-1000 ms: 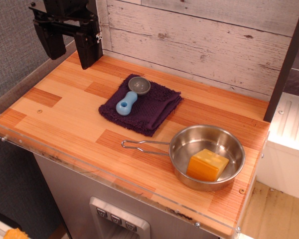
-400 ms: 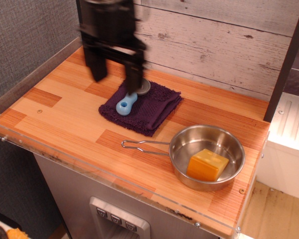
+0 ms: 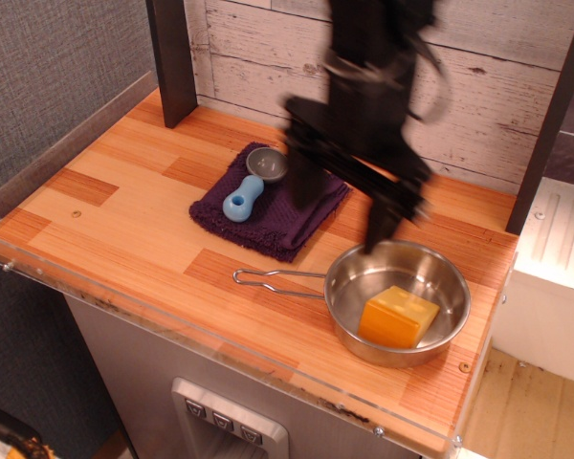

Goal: Moove the cheese out of pan and place it onto the table.

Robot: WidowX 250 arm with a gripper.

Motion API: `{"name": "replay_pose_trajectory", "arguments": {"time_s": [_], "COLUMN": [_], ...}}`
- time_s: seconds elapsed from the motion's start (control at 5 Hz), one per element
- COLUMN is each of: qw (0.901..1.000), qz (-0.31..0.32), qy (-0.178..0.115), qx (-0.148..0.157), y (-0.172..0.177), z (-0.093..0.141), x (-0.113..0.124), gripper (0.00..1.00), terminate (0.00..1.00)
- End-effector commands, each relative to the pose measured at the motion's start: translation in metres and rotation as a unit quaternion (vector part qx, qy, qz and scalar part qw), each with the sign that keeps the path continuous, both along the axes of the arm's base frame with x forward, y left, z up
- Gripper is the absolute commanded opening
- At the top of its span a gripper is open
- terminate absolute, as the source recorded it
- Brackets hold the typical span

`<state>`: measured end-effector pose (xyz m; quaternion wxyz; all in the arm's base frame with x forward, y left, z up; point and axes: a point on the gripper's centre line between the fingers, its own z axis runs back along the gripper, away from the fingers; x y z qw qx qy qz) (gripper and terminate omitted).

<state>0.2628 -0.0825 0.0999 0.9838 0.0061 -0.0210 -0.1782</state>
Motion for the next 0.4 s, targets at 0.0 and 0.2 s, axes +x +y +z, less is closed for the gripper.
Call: {"name": "replay_pose_trajectory", "arguments": {"time_s": [0.0,0.2], "qw": [0.9989,0.9966], "qz": [0.046,0.082], "qy": [-0.002,0.0], "qx": [-0.004,0.002], "y": [-0.022,-0.026], "z": [-0.026,-0.037], "x": [-0.003,-0.001], "gripper": [1.0,1.0], "terminate": [0.0,0.0]}}
